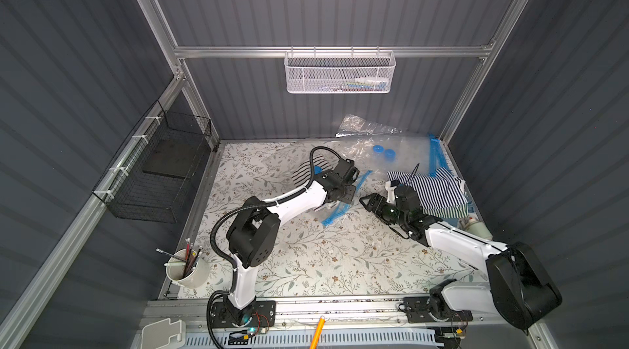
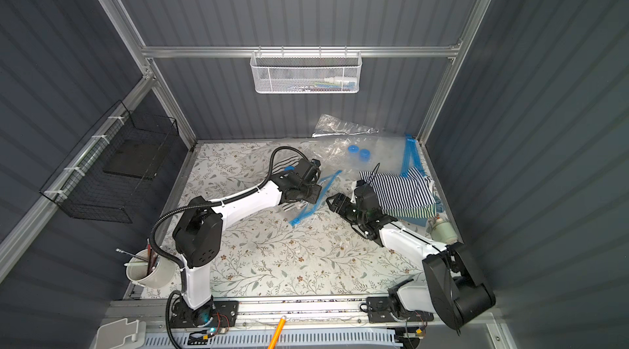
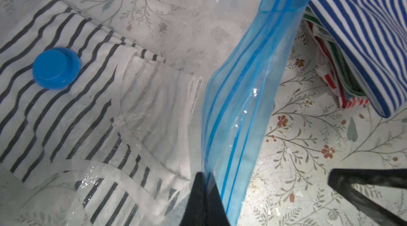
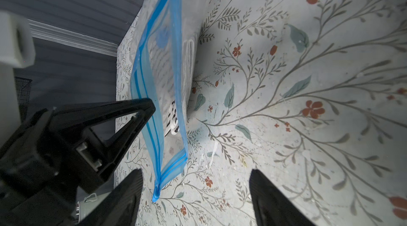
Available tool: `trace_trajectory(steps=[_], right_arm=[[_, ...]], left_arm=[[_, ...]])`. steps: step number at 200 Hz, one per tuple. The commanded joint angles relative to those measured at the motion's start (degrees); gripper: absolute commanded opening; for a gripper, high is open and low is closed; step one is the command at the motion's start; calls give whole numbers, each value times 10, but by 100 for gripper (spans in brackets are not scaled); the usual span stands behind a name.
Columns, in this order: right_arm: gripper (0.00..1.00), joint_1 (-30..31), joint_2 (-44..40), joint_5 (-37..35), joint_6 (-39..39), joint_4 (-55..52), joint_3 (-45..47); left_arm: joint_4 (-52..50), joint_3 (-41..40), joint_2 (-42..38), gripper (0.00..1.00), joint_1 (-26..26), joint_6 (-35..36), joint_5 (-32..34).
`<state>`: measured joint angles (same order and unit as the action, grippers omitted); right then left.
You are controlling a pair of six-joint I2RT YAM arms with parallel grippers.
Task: Take the tank top out of the vacuum bag
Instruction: Open the vacuum bag at the center of the board.
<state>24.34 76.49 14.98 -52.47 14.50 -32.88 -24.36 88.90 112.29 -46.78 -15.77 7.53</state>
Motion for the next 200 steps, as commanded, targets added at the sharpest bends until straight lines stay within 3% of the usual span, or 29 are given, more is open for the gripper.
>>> trace_trajectory(steps=[1,58,101,126,184,200], right_arm=[[78,4,23,-8,1,21,-18],[69,12,96,-20,17,45,-63],[38,14,159,-35,15,47,-94],[0,13,168,-66,16,28,-89],[0,9,126,-120,26,-30,-40],[0,10,119,-118,29,-47,-35]], left_arm=[[7,10,-2,0,-3,-21,-31],[19,-10,-31,0,-3,-29,-44],[15,-8,-42,0,-5,-21,-32],[2,3,-48,0,-5,-10,-7],[-69,22,-77,0,-2,29,166],[-63,17,-94,0,-2,43,183]])
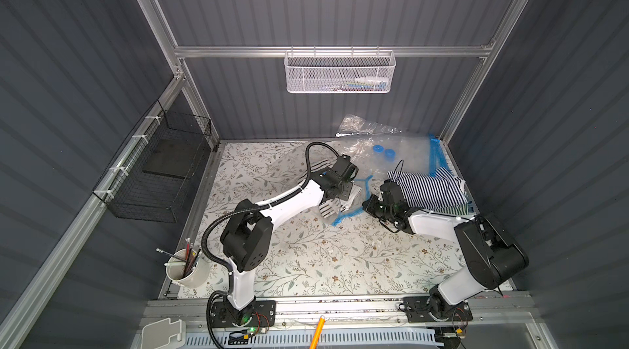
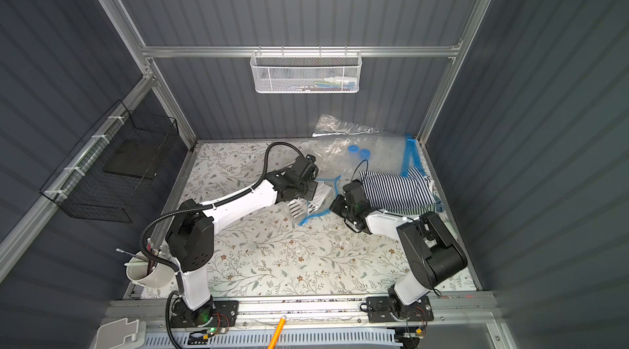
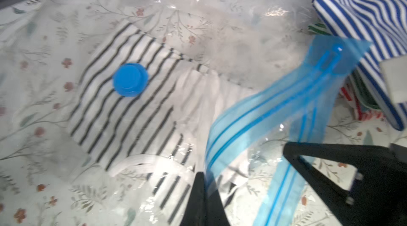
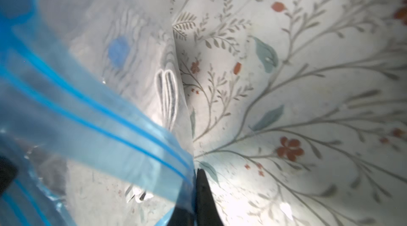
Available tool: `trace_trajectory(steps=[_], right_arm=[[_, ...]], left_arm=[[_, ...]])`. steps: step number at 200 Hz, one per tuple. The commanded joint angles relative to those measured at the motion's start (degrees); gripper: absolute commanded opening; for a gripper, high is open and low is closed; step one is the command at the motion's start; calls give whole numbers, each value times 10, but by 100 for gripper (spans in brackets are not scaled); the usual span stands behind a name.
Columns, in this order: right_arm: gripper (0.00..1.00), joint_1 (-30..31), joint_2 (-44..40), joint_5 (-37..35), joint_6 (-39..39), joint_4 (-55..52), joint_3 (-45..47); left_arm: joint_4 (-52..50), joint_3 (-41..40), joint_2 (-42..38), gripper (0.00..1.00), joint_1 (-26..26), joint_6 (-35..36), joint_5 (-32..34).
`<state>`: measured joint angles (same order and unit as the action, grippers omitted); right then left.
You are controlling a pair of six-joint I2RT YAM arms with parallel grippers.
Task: Take the tank top out of the vacuum bag
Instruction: Open the vacuum bag at the center of the board.
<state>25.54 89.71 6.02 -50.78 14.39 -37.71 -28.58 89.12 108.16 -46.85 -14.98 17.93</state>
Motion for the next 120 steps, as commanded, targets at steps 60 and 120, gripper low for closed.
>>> trace_trajectory(steps=[60,120], right_arm=[[16,-3,-88,27,14,-47,37],[41,-2,-241,17,-9,-112,61]], left_arm=[[-22,20,-18,0,-2,19,-58],[6,7,2,0,-4,-21,-88]])
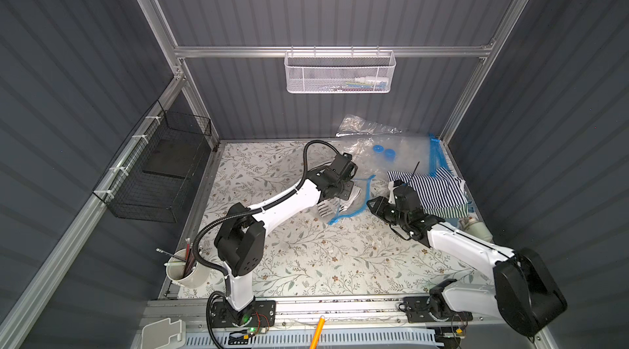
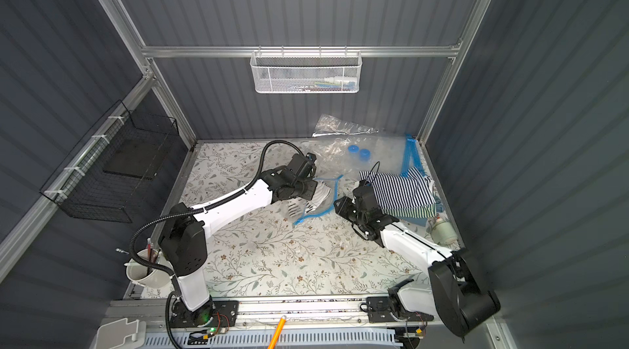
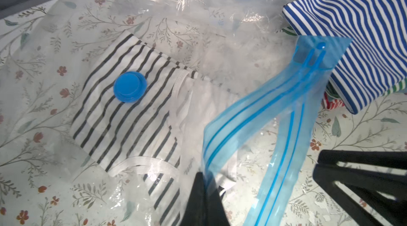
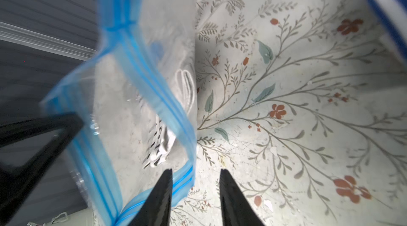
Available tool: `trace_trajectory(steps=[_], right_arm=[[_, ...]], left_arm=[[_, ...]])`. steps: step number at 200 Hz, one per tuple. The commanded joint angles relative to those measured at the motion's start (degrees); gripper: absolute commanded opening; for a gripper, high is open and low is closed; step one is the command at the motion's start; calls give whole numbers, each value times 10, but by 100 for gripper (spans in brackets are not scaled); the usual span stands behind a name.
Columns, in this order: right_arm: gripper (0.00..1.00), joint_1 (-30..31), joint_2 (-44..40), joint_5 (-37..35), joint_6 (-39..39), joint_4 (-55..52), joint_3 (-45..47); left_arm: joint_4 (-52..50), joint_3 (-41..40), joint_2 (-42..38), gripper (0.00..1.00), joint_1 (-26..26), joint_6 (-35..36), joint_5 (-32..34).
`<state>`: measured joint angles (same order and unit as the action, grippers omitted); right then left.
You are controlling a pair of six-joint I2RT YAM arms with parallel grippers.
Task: Take the tank top out of the vacuum bag
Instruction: Open the vacuum bag at the center of the board, then take out the tank top from the vacuum bag.
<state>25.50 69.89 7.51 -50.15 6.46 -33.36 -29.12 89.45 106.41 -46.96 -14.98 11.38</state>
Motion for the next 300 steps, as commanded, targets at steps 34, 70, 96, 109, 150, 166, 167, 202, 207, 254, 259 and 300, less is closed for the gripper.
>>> trace_trajectory(steps=[34,70,96,109,150,166,167,202,207,254,259,300], right_arm=[[43,0,-40,55,-57,42,35],[41,5,48,84,-93,137,32],[37,9,103,85,-104,186,24],[36,10,123,93,-107,201,16],[36,13,162,98,-115,212,-1],[36,16,167,98,-116,212,-6],[37,16,167,98,-115,211,-6],[41,21,191,75,-94,174,-34],[42,22,196,70,-90,170,-39],[50,32,247,55,-68,144,-82],[50,33,249,49,-64,139,-85],[56,45,253,18,-47,104,-94]], left_arm=[[21,2,26,0,-5,-27,-25],[20,6,33,0,-8,-34,-24],[18,8,35,0,-14,-39,-25],[18,9,35,0,-16,-37,-24],[18,14,38,0,-20,-33,-20],[15,18,42,0,-22,-32,-24],[15,18,42,0,-22,-32,-24],[17,27,41,0,-25,-33,-34],[13,31,39,0,-26,-31,-38],[-9,47,26,0,-27,-22,-35],[-13,49,27,0,-26,-22,-35],[-6,45,21,0,-28,-25,-34]])
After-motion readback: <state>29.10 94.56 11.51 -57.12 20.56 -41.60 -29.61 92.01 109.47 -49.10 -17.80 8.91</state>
